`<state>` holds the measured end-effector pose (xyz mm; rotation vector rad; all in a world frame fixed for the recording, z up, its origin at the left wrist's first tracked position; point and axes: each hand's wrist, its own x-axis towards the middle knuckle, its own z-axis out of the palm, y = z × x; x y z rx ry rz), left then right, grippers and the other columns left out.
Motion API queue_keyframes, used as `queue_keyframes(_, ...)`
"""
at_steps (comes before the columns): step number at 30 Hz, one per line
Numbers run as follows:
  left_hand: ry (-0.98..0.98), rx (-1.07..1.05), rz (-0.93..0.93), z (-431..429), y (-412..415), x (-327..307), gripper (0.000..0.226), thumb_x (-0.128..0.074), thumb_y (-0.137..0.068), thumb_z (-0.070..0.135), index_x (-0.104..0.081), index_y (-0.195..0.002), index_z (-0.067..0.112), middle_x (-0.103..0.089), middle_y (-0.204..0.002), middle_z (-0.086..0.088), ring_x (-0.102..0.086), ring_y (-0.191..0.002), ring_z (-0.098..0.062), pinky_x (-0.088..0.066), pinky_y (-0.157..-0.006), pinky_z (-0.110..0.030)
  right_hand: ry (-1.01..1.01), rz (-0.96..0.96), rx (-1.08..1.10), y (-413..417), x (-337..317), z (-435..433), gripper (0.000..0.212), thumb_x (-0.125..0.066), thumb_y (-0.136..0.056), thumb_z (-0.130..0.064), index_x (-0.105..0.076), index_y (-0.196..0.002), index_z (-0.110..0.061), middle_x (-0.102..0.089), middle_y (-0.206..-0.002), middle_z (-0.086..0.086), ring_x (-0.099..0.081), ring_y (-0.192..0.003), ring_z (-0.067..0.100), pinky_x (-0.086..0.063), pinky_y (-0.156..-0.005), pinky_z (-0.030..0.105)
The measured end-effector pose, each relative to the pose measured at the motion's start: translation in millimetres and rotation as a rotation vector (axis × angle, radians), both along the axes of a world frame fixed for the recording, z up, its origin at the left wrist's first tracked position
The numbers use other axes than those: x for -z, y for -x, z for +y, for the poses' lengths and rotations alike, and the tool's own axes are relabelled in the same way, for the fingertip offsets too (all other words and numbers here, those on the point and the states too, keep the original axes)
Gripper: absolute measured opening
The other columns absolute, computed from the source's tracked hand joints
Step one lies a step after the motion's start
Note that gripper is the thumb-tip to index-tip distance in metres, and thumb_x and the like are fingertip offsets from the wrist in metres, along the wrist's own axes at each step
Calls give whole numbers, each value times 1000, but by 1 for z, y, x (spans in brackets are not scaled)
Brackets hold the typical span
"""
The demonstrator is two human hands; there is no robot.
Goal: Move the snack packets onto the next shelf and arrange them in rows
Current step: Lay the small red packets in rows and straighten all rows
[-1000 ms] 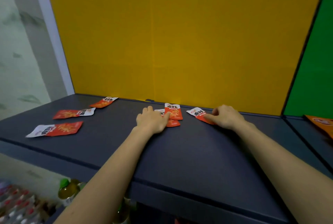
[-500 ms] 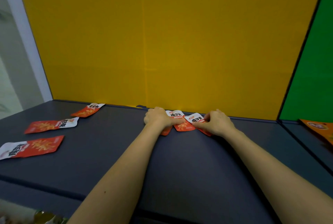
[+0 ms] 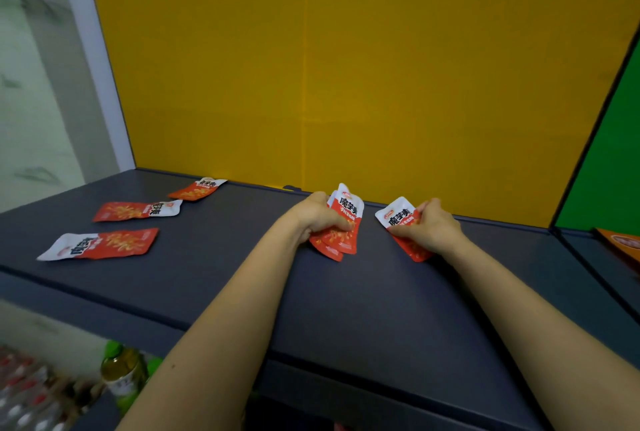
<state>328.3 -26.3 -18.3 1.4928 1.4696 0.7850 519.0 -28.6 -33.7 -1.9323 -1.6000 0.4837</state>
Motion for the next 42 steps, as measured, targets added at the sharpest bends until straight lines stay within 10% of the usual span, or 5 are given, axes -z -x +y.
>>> queue_keyframes(8, -47, 97, -218, -53, 26, -13, 43, -60, -85, 2, -38, -119, 17, -62, -94, -4, -66, -74, -18, -56, -68, -31, -22, 26, -100, 10, -7, -19, 47, -69, -78, -37, -52, -116, -14, -60, -121, 9, -56, -111, 28, -47, -93, 41)
queue_keyframes(19, -67, -65, -42, -109, 215, -34, 38, -64, -83, 8, -51, -111, 30, -67, -95, -3, -66, -62, -12, -54, -53, -25, -86, 322, -255, 109, -19, -59, 35, -73, -78, -26, -54, -106, -15, -63, -95, 3, -58, -69, 14, -45, -61, 26)
queue_keyframes(27, 17, 46, 147, -95, 328, -24, 49, -64, -83, 10, -46, -125, 28, -65, -107, -6, -66, -86, -21, -54, -72, -35, -69, 506, -204, 218, -7, -69, 37, -74, -76, -28, -56, -108, -21, -65, -106, 3, -63, -91, 20, -48, -76, 29)
queue_keyframes(42, 133, 307, 529, -59, 345, -27, 51, -73, -77, 22, -43, -117, 19, -61, -101, 0, -63, -91, -17, -53, -79, -31, -42, 456, -65, 286, -5, -56, 39, -70, -80, -27, -54, -114, -16, -62, -111, 3, -58, -86, 16, -41, -58, 21)
